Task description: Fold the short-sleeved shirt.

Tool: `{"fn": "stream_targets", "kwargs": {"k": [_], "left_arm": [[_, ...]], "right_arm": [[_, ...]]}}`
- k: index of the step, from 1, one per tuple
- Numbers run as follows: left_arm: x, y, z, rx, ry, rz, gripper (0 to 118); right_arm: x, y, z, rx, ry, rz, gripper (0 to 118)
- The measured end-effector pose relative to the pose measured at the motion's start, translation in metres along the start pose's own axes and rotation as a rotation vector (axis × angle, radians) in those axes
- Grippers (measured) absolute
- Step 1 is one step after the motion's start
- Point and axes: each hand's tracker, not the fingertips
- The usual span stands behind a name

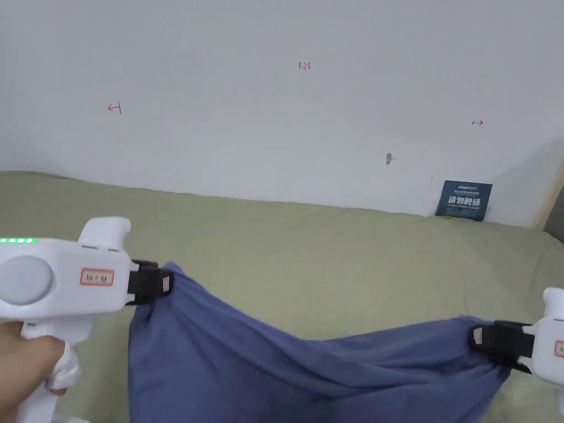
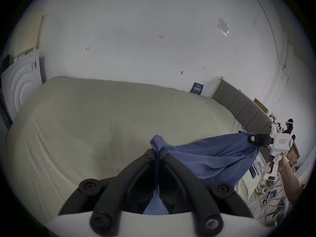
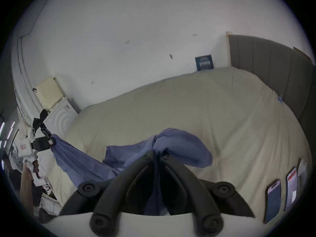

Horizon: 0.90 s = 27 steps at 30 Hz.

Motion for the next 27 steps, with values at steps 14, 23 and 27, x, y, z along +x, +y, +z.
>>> {"fn": "stream_targets", "kwargs": {"k": [14, 23, 27], "left_arm": [[0.002, 0.092, 0.062, 0.193, 0.050, -0.028, 3], [-0.010, 0.138, 0.070, 0.238, 0.117, -0.056, 3], [-0.015, 0.152, 0.072, 0.252, 0.135, -0.091, 3]], "right_arm": [[-0.060, 0.110, 0.019, 0.198, 0.048, 0.087, 7], [-0.064, 0.180, 0.021, 0.291, 0.012, 0.107, 7], [-0.060, 0.196, 0.019, 0.309, -0.017, 0.110, 7]]}}
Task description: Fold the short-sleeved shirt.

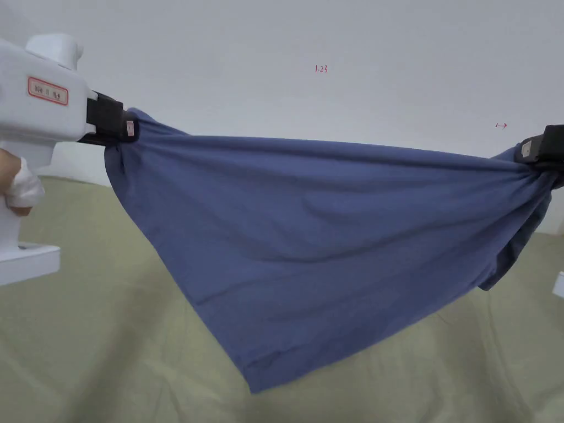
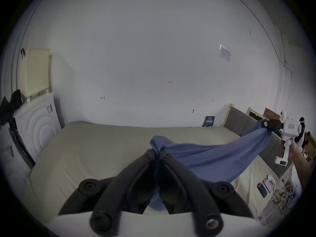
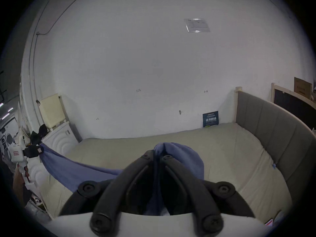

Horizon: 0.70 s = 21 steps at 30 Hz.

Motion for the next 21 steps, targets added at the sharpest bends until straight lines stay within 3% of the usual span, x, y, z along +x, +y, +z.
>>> {"fn": "stream_targets", "kwargs": {"k": [11, 21], "left_arm": [[0.001, -0.009, -0.019, -0.012, -0.029, -0.028, 3], [-0.008, -0.080, -0.033, -0.096, -0.087, 0.050, 3]], "right_arm": [[0.013, -0.011, -0.027, -0.017, -0.032, -0.005, 7], [0.041, -0.071, -0.026, -0.092, -0.024, -0.063, 7]]}}
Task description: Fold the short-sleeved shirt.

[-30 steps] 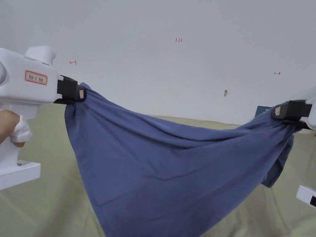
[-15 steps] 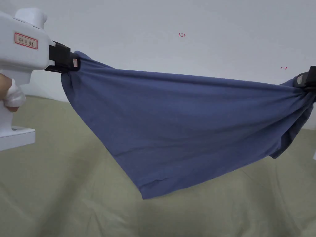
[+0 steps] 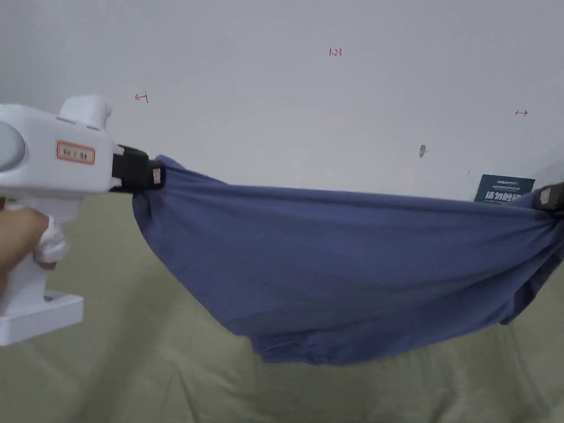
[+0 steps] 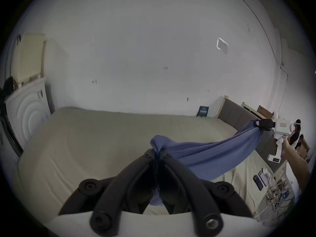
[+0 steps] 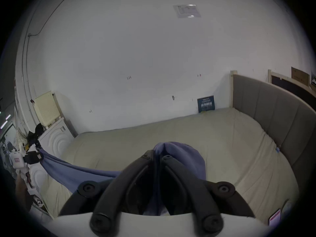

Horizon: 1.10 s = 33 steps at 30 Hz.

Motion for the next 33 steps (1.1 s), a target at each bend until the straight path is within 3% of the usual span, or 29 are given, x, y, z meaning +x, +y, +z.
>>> {"fn": "stream_targets", "kwargs": {"k": [13, 23, 29, 30, 31, 32, 33], "left_arm": [[-0.007, -0.173, 0.020, -0.172, -0.080, 0.159, 3], [-0.006, -0.280, 0.040, -0.385, -0.042, 0.260, 3], [-0.006, -0.303, 0.049, -0.426, -0.040, 0.291, 3], [-0.005, -0.304, 0.050, -0.408, -0.076, 0.292, 6], [-0.003, -0.305, 0.053, -0.380, -0.104, 0.297, 23], [0.001, -0.306, 0.058, -0.346, -0.112, 0.308, 59], [0.003, -0.305, 0.062, -0.327, -0.130, 0.333, 100]], "right_arm": [[0.042, -0.129, 0.026, -0.265, -0.067, 0.044, 7], [0.069, -0.236, 0.059, -0.424, -0.145, -0.097, 7], [0.075, -0.259, 0.068, -0.454, -0.165, -0.086, 7], [0.075, -0.259, 0.070, -0.432, -0.161, -0.095, 12], [0.075, -0.257, 0.074, -0.389, -0.136, -0.114, 41], [0.072, -0.255, 0.080, -0.354, -0.118, -0.094, 70], [0.070, -0.252, 0.086, -0.323, -0.103, -0.100, 80]]}}
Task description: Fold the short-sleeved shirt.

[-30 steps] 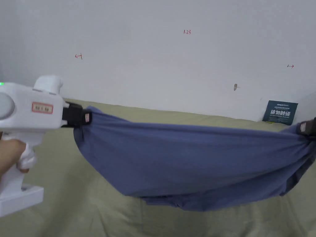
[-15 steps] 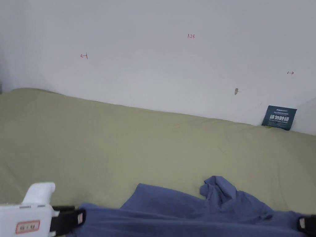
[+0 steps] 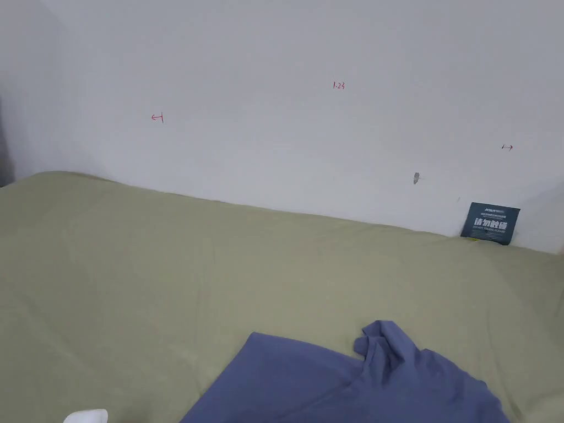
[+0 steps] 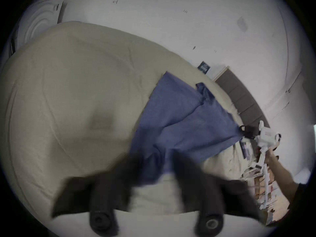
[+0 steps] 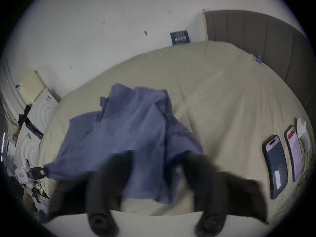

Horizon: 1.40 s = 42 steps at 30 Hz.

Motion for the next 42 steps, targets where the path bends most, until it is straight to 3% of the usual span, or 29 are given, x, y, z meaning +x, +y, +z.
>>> {"fn": "stream_targets", "kwargs": {"k": [1, 2, 6, 10, 12, 13, 14, 15, 16, 20, 23, 31, 32, 33, 34, 36, 37, 39, 42], "left_arm": [[0.003, -0.001, 0.003, 0.014, -0.015, 0.047, 118], [0.007, -0.002, 0.006, 0.015, -0.056, 0.074, 118], [0.037, 0.010, 0.057, 0.165, -0.057, -0.003, 118], [0.103, -0.004, 0.064, 0.316, 0.202, -0.195, 117], [0.135, -0.017, 0.069, 0.374, 0.294, -0.260, 101], [0.147, -0.026, 0.067, 0.386, 0.328, -0.290, 71], [0.158, -0.036, 0.061, 0.359, 0.366, -0.332, 39], [0.166, -0.042, 0.053, 0.321, 0.421, -0.347, 3], [0.173, -0.056, 0.044, 0.322, 0.463, -0.379, 0], [0.172, -0.102, 0.030, 0.260, 0.323, -0.258, 0], [0.163, -0.117, 0.023, 0.199, 0.309, -0.220, 0], [0.097, -0.065, 0.033, 0.165, 0.242, -0.053, 0], [0.087, -0.056, 0.034, 0.186, 0.273, -0.048, 17], [0.080, -0.049, 0.034, 0.196, 0.287, -0.048, 55], [0.071, -0.043, 0.033, 0.204, 0.291, -0.051, 113], [0.055, -0.029, 0.016, 0.154, 0.241, -0.044, 117], [0.049, -0.029, 0.015, 0.200, 0.250, -0.049, 117], [0.040, -0.029, -0.017, 0.106, 0.287, -0.036, 117], [0.028, -0.035, -0.066, 0.036, 0.358, -0.100, 117]], "right_arm": [[-0.002, 0.001, 0.011, 0.052, 0.053, -0.001, 80], [-0.006, 0.003, 0.022, 0.106, 0.092, -0.003, 80], [-0.045, 0.003, 0.078, 0.222, 0.026, 0.119, 79], [-0.100, -0.020, 0.117, 0.286, -0.057, 0.323, 79], [-0.126, -0.047, 0.126, 0.337, -0.125, 0.406, 77], [-0.136, -0.058, 0.128, 0.332, -0.158, 0.423, 75], [-0.144, -0.072, 0.128, 0.347, -0.168, 0.426, 62], [-0.149, -0.084, 0.129, 0.348, -0.155, 0.426, 30], [-0.155, -0.097, 0.127, 0.343, -0.156, 0.425, 2], [-0.158, -0.142, 0.118, 0.277, -0.124, 0.370, 1], [-0.155, -0.157, 0.113, 0.229, -0.108, 0.371, 1], [-0.140, -0.136, 0.112, 0.205, -0.067, 0.332, 1], [-0.140, -0.130, 0.112, 0.204, -0.065, 0.329, 2], [-0.137, -0.127, 0.112, 0.211, -0.057, 0.321, 2], [-0.133, -0.122, 0.112, 0.219, -0.039, 0.312, 1], [-0.128, -0.111, 0.110, 0.228, -0.012, 0.293, 2], [-0.126, -0.107, 0.109, 0.228, -0.006, 0.291, 2], [-0.122, -0.094, 0.105, 0.233, 0.004, 0.290, 2], [-0.117, -0.062, 0.086, 0.223, -0.005, 0.349, 2]]}}
